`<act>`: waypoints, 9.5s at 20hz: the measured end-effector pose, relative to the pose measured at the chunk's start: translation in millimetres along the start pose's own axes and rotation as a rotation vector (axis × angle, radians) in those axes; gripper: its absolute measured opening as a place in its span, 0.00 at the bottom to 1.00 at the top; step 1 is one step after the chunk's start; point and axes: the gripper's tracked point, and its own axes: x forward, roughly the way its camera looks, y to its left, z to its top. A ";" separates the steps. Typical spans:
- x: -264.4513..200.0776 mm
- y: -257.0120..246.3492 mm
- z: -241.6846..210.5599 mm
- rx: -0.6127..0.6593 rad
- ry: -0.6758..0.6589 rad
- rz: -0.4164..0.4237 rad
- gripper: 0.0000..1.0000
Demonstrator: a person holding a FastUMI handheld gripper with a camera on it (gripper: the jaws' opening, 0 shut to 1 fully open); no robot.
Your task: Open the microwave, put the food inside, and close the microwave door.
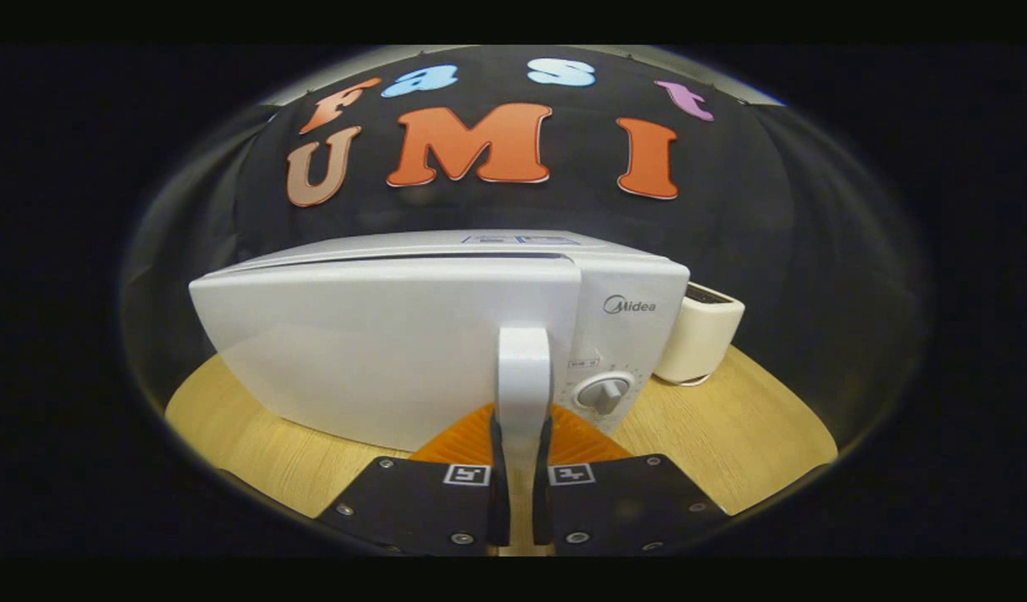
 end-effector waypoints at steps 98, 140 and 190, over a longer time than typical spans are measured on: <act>-124.2 -97.9 -191.6 -0.045 0.377 0.124 0.44; -31.4 159.7 -31.8 0.728 0.413 0.182 0.41; -96.5 97.5 50.5 0.416 0.098 0.073 0.96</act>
